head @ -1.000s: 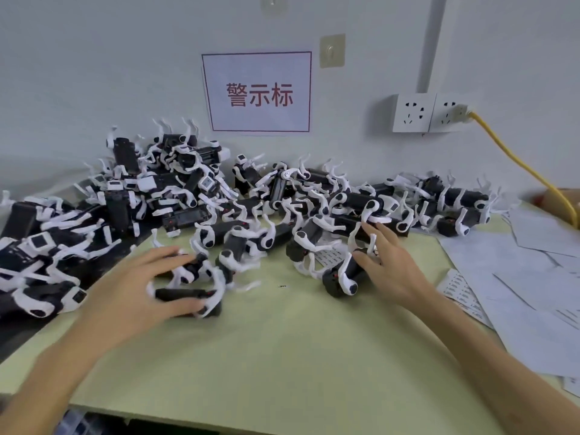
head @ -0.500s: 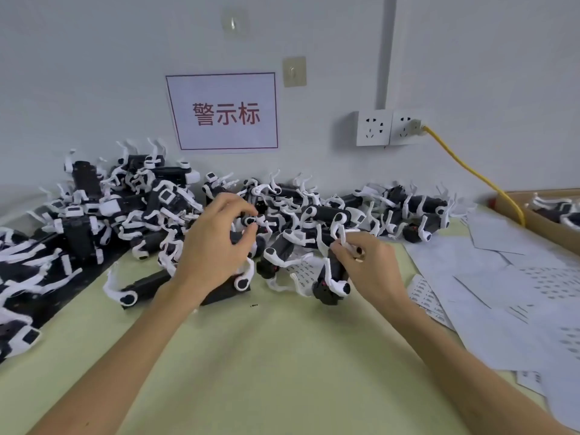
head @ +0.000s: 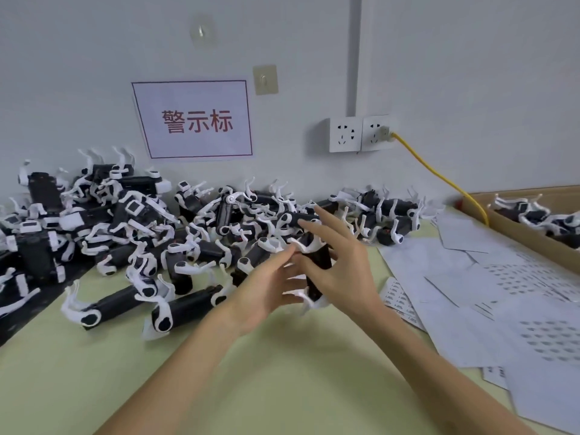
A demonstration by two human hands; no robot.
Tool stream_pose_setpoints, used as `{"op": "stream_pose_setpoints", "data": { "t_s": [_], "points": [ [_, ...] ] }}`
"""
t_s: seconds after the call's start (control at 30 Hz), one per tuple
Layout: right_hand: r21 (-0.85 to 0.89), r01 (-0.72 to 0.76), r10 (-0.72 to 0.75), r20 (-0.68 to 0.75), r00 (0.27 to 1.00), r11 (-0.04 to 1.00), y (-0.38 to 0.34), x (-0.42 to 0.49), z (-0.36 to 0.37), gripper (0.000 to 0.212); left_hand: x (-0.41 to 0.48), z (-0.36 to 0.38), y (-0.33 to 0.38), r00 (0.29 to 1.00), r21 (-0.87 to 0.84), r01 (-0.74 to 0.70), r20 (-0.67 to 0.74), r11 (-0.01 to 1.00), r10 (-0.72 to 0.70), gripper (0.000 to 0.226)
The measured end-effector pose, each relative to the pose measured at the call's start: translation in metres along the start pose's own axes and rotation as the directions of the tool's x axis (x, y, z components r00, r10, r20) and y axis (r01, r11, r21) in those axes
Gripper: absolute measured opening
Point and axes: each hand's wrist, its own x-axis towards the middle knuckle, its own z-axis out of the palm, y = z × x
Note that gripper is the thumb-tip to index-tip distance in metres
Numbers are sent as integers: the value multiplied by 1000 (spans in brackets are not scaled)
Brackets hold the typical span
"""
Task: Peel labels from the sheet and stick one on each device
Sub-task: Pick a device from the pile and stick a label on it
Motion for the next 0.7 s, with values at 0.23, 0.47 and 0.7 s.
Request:
{"op": "stream_pose_setpoints", "data": {
  "t_s": [0.23, 0.47, 0.7],
  "points": [
    [-3, 8, -7, 300, 954, 1000, -4, -8, 8, 82, 4, -4, -28, 987, -9, -41, -154, 999, 39, 50],
    [-95, -203, 223, 332, 916, 975, 3, -4, 3, 20, 5, -2, -32, 928, 135, -178, -307, 975, 212, 23],
    [-105, -212, 225, 127, 966, 972, 3, -4, 4, 29, 5, -23, 1, 653, 701, -372, -268, 608, 708, 28]
  ]
}}
